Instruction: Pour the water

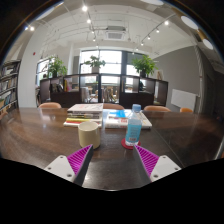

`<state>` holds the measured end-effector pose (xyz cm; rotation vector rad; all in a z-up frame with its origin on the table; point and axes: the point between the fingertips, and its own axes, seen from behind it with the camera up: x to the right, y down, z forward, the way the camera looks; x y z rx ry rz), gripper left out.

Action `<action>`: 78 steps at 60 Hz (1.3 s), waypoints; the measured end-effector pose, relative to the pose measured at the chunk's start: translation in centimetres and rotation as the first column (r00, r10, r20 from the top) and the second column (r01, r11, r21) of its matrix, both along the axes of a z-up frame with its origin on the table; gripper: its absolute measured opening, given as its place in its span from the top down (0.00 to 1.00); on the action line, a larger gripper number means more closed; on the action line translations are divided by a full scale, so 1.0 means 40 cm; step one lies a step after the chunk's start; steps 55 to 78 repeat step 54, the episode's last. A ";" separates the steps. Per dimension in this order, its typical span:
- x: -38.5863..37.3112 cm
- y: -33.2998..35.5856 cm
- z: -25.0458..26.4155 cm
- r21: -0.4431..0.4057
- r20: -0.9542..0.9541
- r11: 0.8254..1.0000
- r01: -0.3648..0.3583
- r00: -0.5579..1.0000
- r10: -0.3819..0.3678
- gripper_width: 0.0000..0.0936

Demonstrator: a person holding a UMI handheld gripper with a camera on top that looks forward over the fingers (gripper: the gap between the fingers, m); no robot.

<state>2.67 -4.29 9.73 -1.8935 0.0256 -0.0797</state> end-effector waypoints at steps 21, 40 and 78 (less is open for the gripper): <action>-0.113 -0.171 0.145 0.079 -0.017 0.997 -0.013 1.000 0.014 0.14; -0.165 -0.245 0.183 0.078 -0.009 0.996 -0.041 0.999 0.041 0.13; -0.164 -0.270 0.172 0.060 -0.006 0.997 -0.042 0.999 0.043 0.14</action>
